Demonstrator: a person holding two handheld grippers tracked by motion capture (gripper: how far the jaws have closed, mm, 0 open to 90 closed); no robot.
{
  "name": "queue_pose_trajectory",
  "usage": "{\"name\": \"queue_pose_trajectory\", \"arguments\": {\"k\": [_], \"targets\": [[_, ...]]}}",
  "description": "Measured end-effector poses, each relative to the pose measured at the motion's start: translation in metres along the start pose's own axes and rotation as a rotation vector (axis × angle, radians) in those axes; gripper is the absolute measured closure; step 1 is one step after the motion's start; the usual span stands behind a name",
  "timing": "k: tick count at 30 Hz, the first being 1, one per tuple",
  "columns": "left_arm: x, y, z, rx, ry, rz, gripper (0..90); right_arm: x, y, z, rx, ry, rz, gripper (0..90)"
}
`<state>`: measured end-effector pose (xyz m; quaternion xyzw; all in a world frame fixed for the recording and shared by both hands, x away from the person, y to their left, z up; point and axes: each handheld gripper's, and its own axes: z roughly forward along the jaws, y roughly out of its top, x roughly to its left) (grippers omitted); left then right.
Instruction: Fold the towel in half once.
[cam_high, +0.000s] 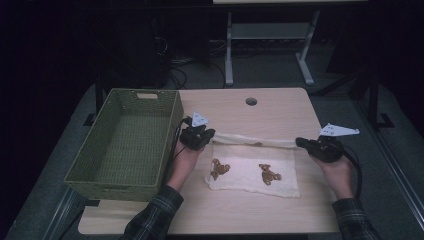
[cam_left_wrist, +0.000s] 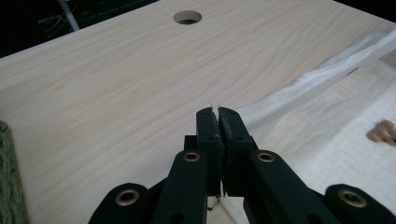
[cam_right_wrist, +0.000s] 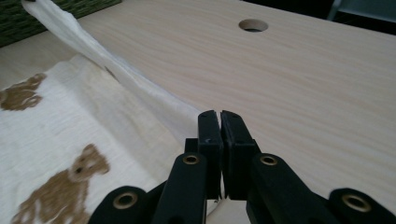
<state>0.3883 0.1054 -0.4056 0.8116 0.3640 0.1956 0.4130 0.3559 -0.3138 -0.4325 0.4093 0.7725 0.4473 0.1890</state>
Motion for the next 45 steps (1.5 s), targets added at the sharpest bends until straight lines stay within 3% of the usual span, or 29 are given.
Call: {"name": "queue_pose_trajectory", "arguments": {"k": [5,11,25,28,31,34,45], "targets": [[-0.008,-0.012,-0.009,-0.011,0.012,0.022,87.7,0.013,-0.009,-0.009,0.013,0.030,0.009,87.4],[-0.021,-0.021,-0.016,0.001,-0.010,0.051,87.6,0.027,-0.019,-0.020,0.037,0.022,-0.014,87.3],[-0.041,-0.045,-0.036,0.055,-0.114,0.054,87.6,0.049,-0.046,-0.047,0.041,0.064,0.024,87.3],[-0.046,-0.049,-0.039,0.070,-0.124,0.077,87.6,0.052,-0.051,-0.053,0.042,0.068,0.027,87.3],[-0.048,-0.054,-0.040,0.091,-0.129,0.081,87.6,0.055,-0.056,-0.057,0.051,0.072,0.028,87.3],[-0.046,-0.060,-0.041,0.107,-0.147,0.058,87.6,0.058,-0.061,-0.059,0.061,0.085,0.024,87.3],[-0.051,-0.071,-0.041,0.168,-0.159,0.081,87.5,0.070,-0.071,-0.060,0.105,0.112,0.004,87.1]]}}
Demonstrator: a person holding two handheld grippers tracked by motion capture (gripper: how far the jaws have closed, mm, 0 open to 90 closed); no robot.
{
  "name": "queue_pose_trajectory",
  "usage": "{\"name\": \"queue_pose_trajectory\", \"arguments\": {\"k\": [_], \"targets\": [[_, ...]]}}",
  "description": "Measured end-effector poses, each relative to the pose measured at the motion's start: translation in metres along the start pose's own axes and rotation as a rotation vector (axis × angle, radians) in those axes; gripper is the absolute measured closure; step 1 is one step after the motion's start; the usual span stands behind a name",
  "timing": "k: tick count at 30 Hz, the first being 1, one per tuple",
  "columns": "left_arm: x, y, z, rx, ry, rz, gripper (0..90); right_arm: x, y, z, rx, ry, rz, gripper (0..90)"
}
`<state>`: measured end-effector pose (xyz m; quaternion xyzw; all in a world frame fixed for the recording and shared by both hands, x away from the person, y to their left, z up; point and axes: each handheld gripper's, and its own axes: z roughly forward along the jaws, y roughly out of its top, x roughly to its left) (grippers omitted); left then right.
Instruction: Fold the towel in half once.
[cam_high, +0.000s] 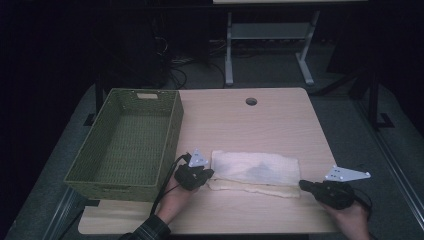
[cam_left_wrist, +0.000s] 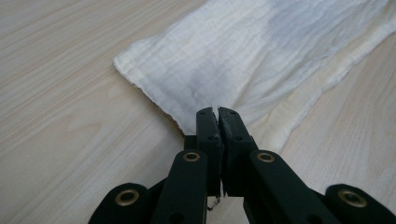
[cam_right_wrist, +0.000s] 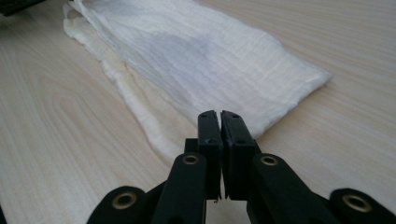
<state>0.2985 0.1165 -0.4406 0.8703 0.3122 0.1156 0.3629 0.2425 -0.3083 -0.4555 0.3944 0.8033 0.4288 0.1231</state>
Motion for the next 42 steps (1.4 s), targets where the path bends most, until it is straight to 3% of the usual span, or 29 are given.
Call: {"name": "queue_pose_trajectory", "arguments": {"k": [3,10,13,14,19,27,29,36,39,42], "targets": [[-0.003,-0.002,0.003,0.026,0.015,0.012,87.5,0.001,-0.005,0.001,0.010,0.017,0.013,87.0],[-0.004,-0.008,0.009,0.087,-0.005,0.002,87.1,0.005,-0.013,0.007,0.077,0.033,0.000,85.3],[-0.003,-0.007,0.008,0.072,-0.007,-0.005,85.1,0.003,-0.014,0.007,0.071,0.045,0.011,77.9],[-0.003,-0.006,0.006,0.055,0.000,-0.008,80.0,0.002,-0.013,0.005,0.061,0.052,0.019,72.6],[0.001,0.000,0.003,0.021,0.001,-0.022,59.2,-0.001,-0.006,0.000,0.021,0.043,0.031,64.5],[0.010,0.021,0.010,-0.019,-0.001,-0.038,33.5,-0.010,0.013,0.006,0.009,-0.003,0.029,59.6],[0.014,0.026,0.012,-0.024,-0.027,-0.034,35.4,-0.012,0.017,0.009,0.010,-0.010,0.027,59.9],[0.025,0.035,0.021,-0.055,-0.010,-0.033,41.2,-0.021,0.031,0.023,0.005,-0.050,0.008,62.8],[0.033,0.041,0.029,-0.044,-0.043,-0.075,47.2,-0.027,0.036,0.029,0.006,-0.059,0.014,63.9],[0.040,0.044,0.035,-0.048,-0.018,-0.068,51.7,-0.034,0.042,0.036,0.003,-0.071,0.016,65.0]]}}
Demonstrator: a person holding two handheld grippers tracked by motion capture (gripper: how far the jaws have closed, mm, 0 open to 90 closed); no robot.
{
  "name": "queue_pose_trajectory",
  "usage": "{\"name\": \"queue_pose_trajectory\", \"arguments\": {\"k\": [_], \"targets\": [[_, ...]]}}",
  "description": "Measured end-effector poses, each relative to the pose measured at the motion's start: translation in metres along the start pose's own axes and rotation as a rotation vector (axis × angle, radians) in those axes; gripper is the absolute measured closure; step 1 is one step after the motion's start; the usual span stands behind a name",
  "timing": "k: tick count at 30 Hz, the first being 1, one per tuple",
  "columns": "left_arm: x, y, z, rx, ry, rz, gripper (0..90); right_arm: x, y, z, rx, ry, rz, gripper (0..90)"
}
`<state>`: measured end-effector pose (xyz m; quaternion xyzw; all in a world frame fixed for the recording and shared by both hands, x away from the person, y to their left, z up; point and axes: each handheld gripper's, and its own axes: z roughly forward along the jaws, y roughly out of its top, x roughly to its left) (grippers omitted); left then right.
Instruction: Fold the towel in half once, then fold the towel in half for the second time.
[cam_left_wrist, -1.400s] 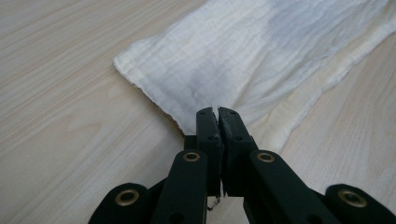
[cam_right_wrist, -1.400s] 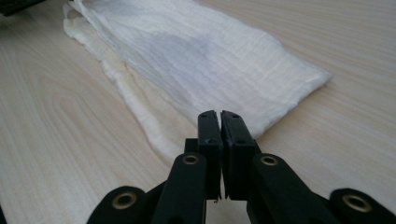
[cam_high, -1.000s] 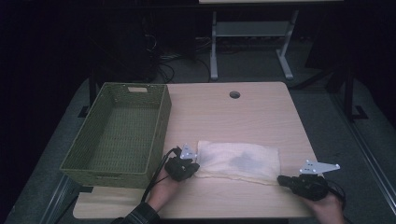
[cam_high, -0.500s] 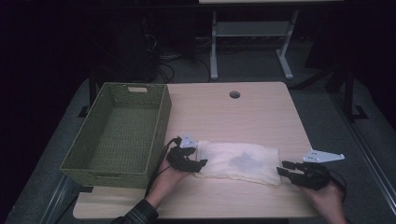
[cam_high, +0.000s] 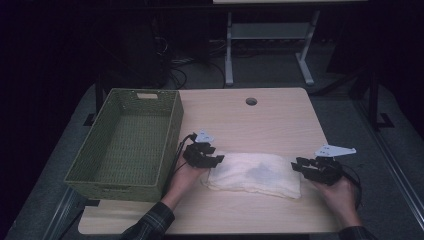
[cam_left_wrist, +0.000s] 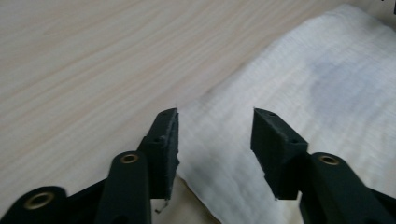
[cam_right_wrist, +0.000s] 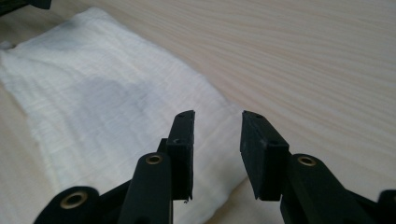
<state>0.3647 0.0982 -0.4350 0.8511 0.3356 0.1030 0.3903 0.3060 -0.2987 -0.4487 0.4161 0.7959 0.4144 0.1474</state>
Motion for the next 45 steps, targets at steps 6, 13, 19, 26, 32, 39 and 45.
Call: {"name": "queue_pose_trajectory", "arguments": {"k": [6,13,19,26,32,39,45], "targets": [[0.013,0.004,0.013,0.007,0.028,-0.019,52.5,-0.015,0.006,0.012,-0.002,-0.029,0.029,66.5],[0.028,0.001,0.023,0.011,0.058,-0.056,52.8,-0.032,0.008,0.026,0.013,-0.059,0.053,67.9],[0.025,0.000,0.033,0.059,0.066,-0.022,55.4,-0.038,0.003,0.032,0.047,-0.054,0.062,68.2],[0.025,-0.002,0.038,0.091,0.074,-0.004,63.1,-0.039,-0.002,0.037,0.075,-0.036,0.066,69.4],[0.024,-0.001,0.039,0.100,0.041,0.005,76.9,-0.037,-0.003,0.036,0.081,-0.013,0.058,81.3],[0.023,0.001,0.034,0.092,0.047,-0.022,86.5,-0.035,-0.001,0.036,0.081,-0.042,0.038,87.9],[0.023,0.005,0.018,0.018,0.041,-0.053,86.5,-0.047,0.011,0.039,0.046,-0.082,0.040,88.1]]}}
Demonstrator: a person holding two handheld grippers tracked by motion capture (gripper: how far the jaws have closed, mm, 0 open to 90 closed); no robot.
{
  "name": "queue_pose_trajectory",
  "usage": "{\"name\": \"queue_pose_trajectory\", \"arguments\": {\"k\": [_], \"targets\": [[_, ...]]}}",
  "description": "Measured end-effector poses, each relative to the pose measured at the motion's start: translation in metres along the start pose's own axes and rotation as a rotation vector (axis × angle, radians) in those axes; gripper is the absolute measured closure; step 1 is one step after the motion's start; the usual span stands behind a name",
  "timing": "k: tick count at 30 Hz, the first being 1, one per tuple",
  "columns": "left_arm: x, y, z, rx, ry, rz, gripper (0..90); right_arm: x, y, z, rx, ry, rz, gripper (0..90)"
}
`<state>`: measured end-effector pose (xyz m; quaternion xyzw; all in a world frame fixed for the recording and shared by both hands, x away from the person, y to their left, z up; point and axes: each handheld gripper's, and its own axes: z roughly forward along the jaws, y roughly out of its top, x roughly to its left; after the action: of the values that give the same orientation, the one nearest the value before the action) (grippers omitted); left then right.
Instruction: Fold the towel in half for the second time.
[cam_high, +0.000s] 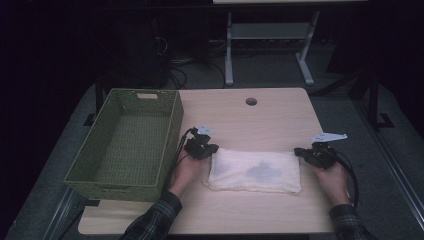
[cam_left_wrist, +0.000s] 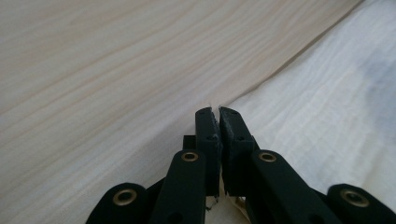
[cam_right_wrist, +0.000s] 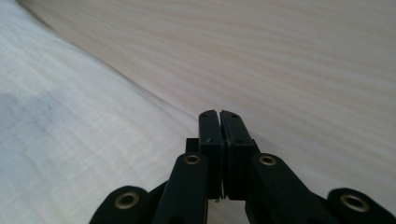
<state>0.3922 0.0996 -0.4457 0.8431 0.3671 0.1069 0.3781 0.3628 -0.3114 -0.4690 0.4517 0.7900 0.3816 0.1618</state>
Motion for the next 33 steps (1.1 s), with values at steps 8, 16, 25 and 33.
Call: {"name": "queue_pose_trajectory", "arguments": {"k": [8,16,25,33], "targets": [[0.001,0.005,-0.017,-0.101,0.067,0.002,86.4,-0.001,0.021,-0.002,-0.082,-0.019,-0.024,88.1],[-0.007,0.003,-0.029,-0.113,0.066,0.028,86.4,0.006,0.017,-0.022,-0.135,0.010,-0.041,88.1],[-0.014,-0.002,-0.039,-0.094,0.044,0.082,86.4,0.017,0.002,-0.033,-0.106,0.040,-0.076,88.1],[-0.024,-0.009,-0.049,-0.087,0.023,0.108,86.4,0.023,-0.006,-0.041,-0.096,0.055,-0.081,88.1]]}}
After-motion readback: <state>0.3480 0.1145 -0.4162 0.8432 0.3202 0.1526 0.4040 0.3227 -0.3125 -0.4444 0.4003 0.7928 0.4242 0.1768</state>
